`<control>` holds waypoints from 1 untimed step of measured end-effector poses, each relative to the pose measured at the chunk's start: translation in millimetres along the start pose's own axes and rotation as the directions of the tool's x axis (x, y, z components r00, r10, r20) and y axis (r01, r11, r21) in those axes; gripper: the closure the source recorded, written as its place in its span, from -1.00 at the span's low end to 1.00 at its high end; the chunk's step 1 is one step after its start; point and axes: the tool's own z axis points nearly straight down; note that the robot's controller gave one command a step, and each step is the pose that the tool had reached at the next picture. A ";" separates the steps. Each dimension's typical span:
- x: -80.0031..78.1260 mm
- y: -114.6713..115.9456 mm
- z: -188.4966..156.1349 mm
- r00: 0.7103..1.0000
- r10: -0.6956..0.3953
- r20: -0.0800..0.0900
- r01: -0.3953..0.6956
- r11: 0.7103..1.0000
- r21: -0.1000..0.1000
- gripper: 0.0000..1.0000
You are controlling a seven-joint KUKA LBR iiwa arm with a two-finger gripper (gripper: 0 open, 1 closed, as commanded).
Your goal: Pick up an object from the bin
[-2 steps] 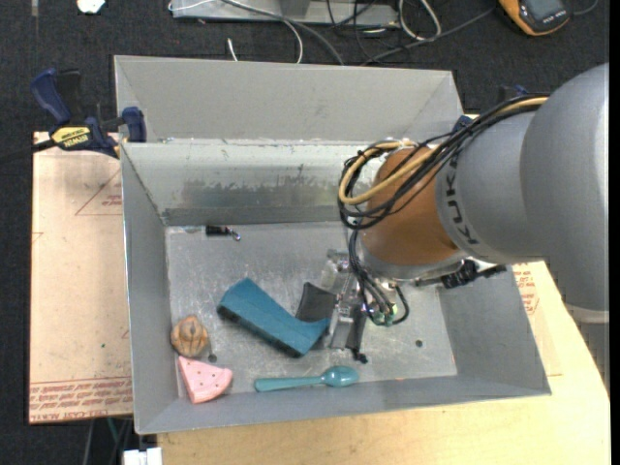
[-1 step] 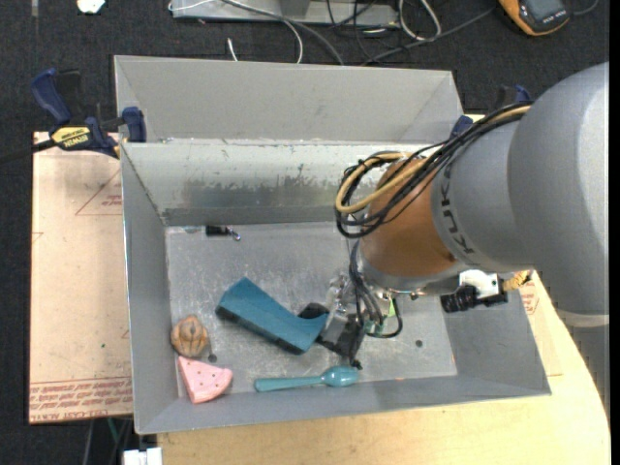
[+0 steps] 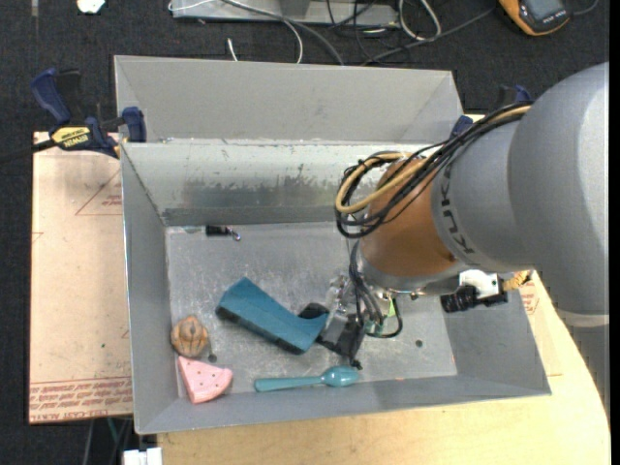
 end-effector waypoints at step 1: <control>1.8 -1.1 -25.7 1.000 0.000 -0.005 0.000 1.000 0.003 1.00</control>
Offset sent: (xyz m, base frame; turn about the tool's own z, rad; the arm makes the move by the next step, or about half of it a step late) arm -0.0019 -0.0003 0.0267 -0.0003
